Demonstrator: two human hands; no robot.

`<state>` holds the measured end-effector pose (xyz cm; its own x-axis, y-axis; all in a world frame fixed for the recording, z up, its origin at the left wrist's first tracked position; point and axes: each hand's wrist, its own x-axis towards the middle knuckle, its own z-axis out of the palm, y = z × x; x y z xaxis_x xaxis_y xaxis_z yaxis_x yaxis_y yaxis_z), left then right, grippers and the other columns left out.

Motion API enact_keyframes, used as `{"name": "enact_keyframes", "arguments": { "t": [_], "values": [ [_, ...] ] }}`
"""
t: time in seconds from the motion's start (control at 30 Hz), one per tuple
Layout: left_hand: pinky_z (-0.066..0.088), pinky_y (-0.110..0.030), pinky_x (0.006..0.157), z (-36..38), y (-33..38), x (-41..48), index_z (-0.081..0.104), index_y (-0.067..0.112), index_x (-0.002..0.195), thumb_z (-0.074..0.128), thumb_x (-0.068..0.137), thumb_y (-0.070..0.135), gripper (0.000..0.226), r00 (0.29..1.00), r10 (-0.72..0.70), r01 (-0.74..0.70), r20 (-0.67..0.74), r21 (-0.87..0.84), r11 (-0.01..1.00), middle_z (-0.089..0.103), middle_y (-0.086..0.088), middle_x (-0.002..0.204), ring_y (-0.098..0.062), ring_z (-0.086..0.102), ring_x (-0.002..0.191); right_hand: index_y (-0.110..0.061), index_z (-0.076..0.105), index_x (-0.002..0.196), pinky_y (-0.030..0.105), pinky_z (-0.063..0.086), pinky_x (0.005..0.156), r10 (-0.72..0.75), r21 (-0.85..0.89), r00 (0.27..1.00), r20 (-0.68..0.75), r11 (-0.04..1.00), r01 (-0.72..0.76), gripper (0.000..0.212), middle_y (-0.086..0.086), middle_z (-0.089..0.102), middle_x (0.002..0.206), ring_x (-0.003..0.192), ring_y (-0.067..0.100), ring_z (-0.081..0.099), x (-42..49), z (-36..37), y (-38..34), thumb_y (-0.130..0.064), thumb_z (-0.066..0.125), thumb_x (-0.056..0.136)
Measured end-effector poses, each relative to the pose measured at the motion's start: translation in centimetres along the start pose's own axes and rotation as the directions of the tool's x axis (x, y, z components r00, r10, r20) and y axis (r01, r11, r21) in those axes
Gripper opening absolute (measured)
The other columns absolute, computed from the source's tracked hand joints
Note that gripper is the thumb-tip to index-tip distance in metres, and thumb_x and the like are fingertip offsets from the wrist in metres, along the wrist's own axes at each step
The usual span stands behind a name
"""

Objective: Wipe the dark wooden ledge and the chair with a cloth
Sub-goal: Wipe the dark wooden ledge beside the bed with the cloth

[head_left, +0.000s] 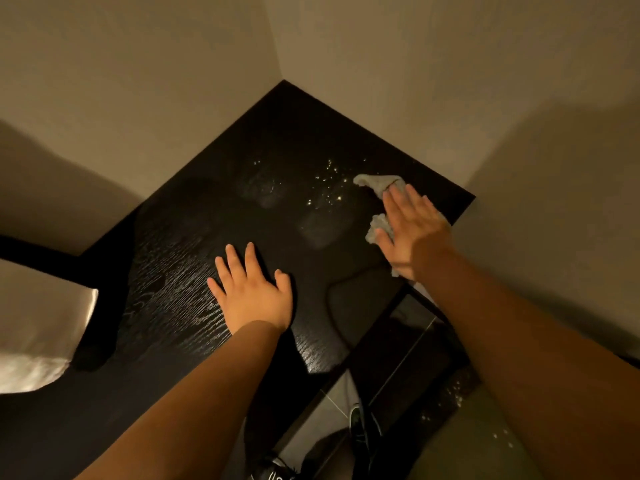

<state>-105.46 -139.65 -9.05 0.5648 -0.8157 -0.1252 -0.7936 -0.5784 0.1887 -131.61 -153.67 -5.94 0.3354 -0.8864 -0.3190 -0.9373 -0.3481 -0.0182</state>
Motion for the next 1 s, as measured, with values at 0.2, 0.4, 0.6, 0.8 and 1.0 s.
{"name": "enact_keyframes", "arguments": {
  "t": [0.2,0.4,0.6,0.8,1.0],
  "values": [
    [-0.001,-0.058,0.129,0.0,0.1,0.0,0.018,0.026,0.166,0.027,0.091,0.058,0.082,1.0,0.001,-0.001,-0.002,0.001,1.0,0.006,-0.009,0.176,-0.032,-0.002,0.162,-0.005,0.03,0.161,0.049,0.011,0.128,-0.108,0.113,0.978,-0.179,0.985,0.13,0.076,0.014,0.024,0.169,0.158,0.036,0.015,-4.2,3.0,-5.8,-0.047,0.034,0.098],
    [0.0,-0.058,0.129,0.1,0.0,0.0,0.02,0.026,0.166,0.028,0.091,0.058,0.081,1.0,0.003,-0.003,-0.014,0.008,1.0,0.008,-0.009,0.176,-0.033,-0.001,0.162,-0.018,-0.003,0.164,0.043,0.002,0.128,-0.196,-0.061,0.981,-0.004,0.979,0.196,0.082,0.007,-0.001,0.173,0.16,0.027,-0.001,-0.4,0.7,-0.1,-0.062,0.017,0.097],
    [0.0,-0.057,0.129,0.0,0.0,0.1,0.019,0.027,0.166,0.028,0.091,0.058,0.081,1.0,0.005,-0.005,-0.014,0.014,1.0,0.007,-0.008,0.176,-0.031,-0.002,0.162,-0.011,-0.007,0.164,0.044,0.0,0.129,0.174,0.025,0.983,-0.064,0.985,-0.173,0.079,0.012,-0.007,0.173,0.159,0.029,-0.007,3.3,-0.8,0.6,-0.056,0.017,0.104],
    [0.0,-0.057,0.129,0.0,0.0,0.0,0.021,0.026,0.165,0.03,0.092,0.056,0.079,1.0,0.0,0.0,-0.024,0.003,1.0,0.009,-0.009,0.175,-0.032,-0.001,0.162,-0.015,0.0,0.165,0.043,0.002,0.13,-0.103,0.008,0.994,-0.043,0.995,0.103,0.084,0.007,0.001,0.173,0.16,0.026,-0.003,-1.8,1.0,-1.6,-0.062,0.016,0.097],
    [0.0,-0.057,0.129,-0.1,0.1,0.0,0.022,0.027,0.165,0.031,0.092,0.056,0.079,1.0,-0.008,0.008,-0.029,-0.001,1.0,0.01,-0.008,0.175,-0.032,0.0,0.161,-0.01,0.009,0.165,0.044,0.011,0.129,0.079,0.019,0.988,-0.134,0.997,-0.077,0.083,0.013,0.011,0.172,0.158,0.031,0.01,3.7,-0.7,2.1,-0.06,0.017,0.099]
  ]
}}
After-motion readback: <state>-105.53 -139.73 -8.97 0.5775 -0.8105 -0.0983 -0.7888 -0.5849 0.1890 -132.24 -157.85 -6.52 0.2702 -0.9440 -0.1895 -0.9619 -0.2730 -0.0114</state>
